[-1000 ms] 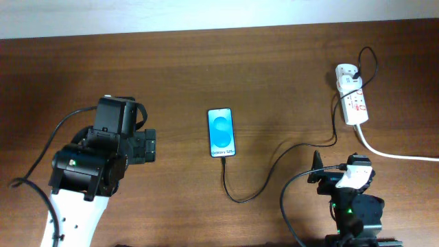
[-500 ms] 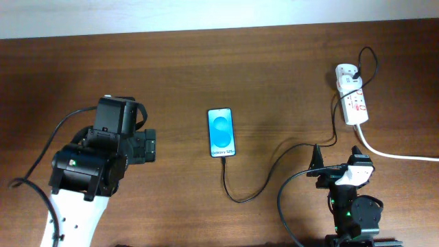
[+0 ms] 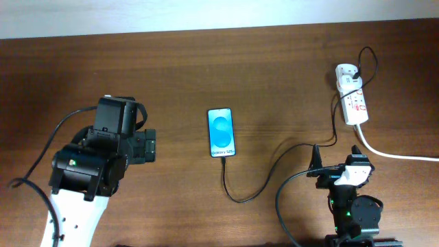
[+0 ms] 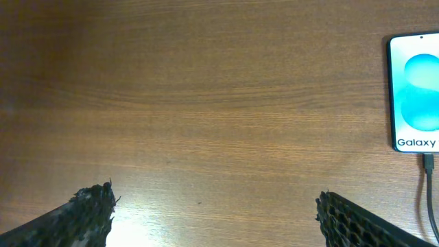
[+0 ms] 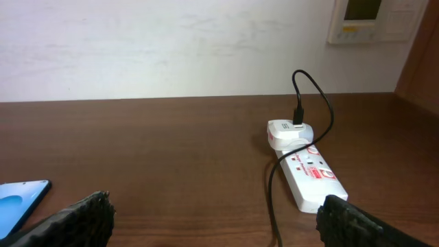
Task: Plug charger to phone and switch on socket
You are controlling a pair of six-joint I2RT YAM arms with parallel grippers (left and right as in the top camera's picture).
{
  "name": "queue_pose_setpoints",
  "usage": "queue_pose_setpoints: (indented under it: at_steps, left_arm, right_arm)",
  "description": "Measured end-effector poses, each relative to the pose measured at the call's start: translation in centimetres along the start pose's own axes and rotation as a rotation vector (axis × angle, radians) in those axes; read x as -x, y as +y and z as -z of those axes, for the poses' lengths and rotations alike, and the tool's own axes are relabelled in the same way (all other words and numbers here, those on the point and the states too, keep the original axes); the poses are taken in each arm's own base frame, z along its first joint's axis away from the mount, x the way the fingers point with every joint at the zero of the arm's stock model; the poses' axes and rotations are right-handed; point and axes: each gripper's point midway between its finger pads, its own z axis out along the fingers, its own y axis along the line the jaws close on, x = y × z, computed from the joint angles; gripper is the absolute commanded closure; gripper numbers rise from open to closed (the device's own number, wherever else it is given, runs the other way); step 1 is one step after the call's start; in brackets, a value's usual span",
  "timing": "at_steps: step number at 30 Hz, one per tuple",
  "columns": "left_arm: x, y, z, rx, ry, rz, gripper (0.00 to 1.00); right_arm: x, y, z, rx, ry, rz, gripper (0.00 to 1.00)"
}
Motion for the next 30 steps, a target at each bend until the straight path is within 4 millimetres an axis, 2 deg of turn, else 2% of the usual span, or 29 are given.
queue_pose_setpoints:
  at_steps: [25, 28, 30]
  left_arm:
    - [0.0, -0.3, 0.0, -0.017, 0.001, 0.008, 0.01]
    - [0.4, -0.9, 0.0, -0.05, -0.015, 0.019, 0.01]
    - [1.4, -1.5, 0.0, -0.086, -0.084, 0.043, 0.01]
  right_arm:
    - [0.0, 0.1, 0.0, 0.007, 0.001, 0.003, 0.02]
    - [0.0, 0.1, 0.0, 0.007, 0.001, 0.004, 0.02]
    - [0.0, 0.1, 0.0, 0.007, 0.001, 0.004, 0.02]
